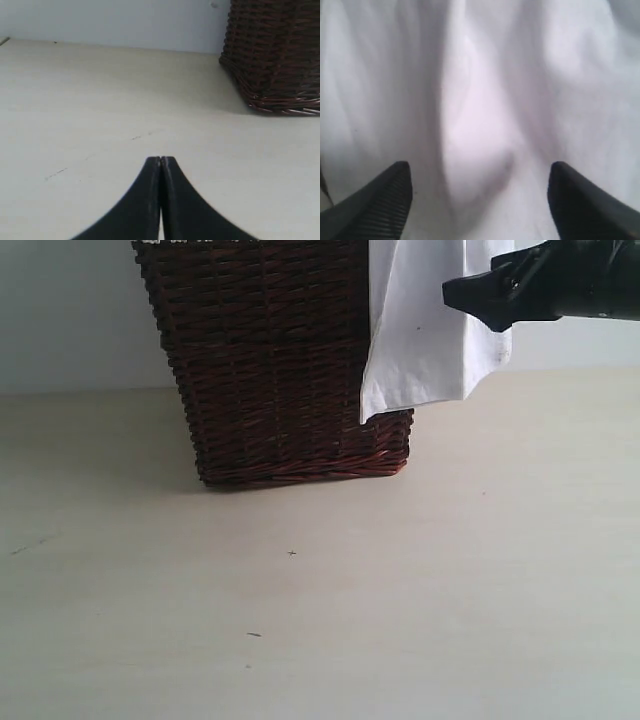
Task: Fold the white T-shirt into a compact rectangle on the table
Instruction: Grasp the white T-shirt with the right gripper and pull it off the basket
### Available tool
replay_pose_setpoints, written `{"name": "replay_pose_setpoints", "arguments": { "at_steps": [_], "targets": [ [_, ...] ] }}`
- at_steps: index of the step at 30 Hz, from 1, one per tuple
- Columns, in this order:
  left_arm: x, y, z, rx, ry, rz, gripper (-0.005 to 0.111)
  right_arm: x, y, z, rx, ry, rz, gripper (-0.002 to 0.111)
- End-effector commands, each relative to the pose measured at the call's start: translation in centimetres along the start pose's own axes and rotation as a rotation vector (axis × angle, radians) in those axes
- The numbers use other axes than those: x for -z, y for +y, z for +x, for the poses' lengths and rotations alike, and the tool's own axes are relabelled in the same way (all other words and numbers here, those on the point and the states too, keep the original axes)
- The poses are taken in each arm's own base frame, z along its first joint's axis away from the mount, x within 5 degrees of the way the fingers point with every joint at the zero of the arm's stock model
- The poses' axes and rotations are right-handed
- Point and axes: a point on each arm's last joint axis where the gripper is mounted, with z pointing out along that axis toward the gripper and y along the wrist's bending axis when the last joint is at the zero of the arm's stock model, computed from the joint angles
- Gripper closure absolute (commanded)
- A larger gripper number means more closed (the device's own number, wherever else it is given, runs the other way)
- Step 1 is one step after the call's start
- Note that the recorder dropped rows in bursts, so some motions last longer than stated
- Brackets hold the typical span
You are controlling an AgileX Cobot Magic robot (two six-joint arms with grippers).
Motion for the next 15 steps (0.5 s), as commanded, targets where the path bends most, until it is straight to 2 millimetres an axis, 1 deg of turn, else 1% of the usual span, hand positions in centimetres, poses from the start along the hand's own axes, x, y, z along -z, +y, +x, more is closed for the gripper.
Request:
{"name": "replay_pose_setpoints", "arguments": {
  "at_steps": [1, 4, 9, 12, 15],
  "targets": [
    [0.1, 0.0, -0.2, 0.006, -0.019, 0.000, 0.107, -0.8, -0.6, 0.4, -0.001, 0.002, 0.009, 0.060],
    [0.1, 0.0, -0.2, 0.006, -0.019, 0.000, 0.107, -0.8, -0.5, 0.3, -0.001, -0.004, -0.002, 0.080],
    [0.1, 0.0, -0.2, 0.006, -0.019, 0.000, 0.107, -0.8, -0.1, 0.1, -0.001, -0.032, -0.054, 0.107],
    [0.1, 0.0, -0.2, 0.006, -0.019, 0.000, 0.107, -0.7, 0.0, -0.1, 0.002, -0.035, -0.053, 0.108],
    [0.1, 0.0, -0.2, 0.006, -0.019, 0.000, 0.107, -0.3, 0.2, -0.8, 0.016, -0.049, -0.049, 0.108]
  ]
}}
